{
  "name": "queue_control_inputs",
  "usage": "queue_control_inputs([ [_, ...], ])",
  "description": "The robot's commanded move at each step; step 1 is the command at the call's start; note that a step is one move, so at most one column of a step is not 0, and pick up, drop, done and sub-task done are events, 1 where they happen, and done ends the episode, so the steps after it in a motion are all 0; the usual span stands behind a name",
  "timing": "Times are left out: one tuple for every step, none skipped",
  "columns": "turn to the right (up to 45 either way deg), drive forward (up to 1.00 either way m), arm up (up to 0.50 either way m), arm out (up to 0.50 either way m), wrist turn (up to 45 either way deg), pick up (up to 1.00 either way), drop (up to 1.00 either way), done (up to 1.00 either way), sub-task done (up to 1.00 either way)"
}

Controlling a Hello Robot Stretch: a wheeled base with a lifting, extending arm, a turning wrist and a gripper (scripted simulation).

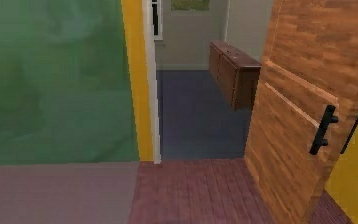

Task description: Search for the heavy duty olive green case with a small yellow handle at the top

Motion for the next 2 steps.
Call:
queue_control_inputs([
  [0.0,0.20,0.00,0.00,0.0,0.00,0.00,0.00,0.00],
  [3.0,0.00,0.00,0.00,0.0,0.00,0.00,0.00,0.00],
])
